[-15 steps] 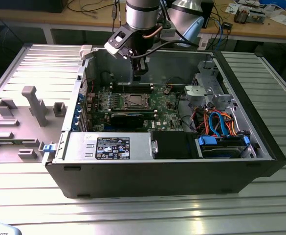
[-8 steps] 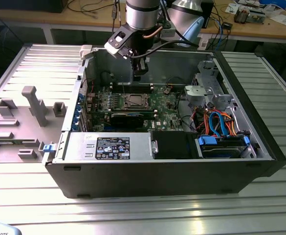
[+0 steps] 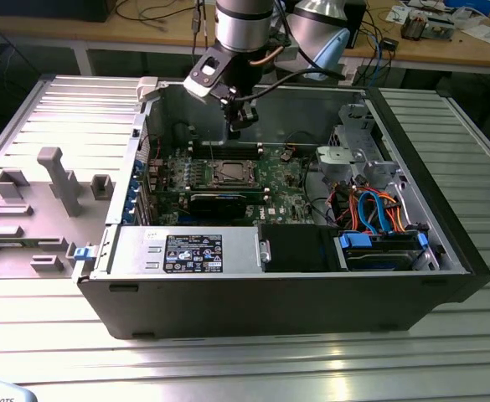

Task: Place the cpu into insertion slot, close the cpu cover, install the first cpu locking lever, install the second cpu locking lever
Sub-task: 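Install the first cpu locking lever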

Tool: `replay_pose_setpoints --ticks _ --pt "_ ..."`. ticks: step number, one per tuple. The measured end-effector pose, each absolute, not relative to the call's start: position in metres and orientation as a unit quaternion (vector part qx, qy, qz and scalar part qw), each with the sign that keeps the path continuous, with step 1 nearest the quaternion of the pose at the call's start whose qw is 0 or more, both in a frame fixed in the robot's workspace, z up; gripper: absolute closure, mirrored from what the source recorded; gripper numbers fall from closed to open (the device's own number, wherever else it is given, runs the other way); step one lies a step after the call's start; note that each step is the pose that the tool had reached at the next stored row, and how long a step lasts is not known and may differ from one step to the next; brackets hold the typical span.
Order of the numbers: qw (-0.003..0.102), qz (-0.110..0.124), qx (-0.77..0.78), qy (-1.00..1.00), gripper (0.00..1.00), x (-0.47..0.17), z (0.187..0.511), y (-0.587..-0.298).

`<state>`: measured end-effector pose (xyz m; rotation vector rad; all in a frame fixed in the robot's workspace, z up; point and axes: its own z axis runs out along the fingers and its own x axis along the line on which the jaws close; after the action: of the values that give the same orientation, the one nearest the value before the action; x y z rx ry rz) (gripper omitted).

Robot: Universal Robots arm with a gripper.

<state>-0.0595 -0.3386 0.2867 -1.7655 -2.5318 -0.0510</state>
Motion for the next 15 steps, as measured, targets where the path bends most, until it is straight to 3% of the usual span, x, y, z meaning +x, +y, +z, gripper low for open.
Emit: replay_pose_setpoints --ticks 15 --pt "0.026 -0.013 -0.450 -0.893 0.89 -0.0595 0.2851 -0.3386"
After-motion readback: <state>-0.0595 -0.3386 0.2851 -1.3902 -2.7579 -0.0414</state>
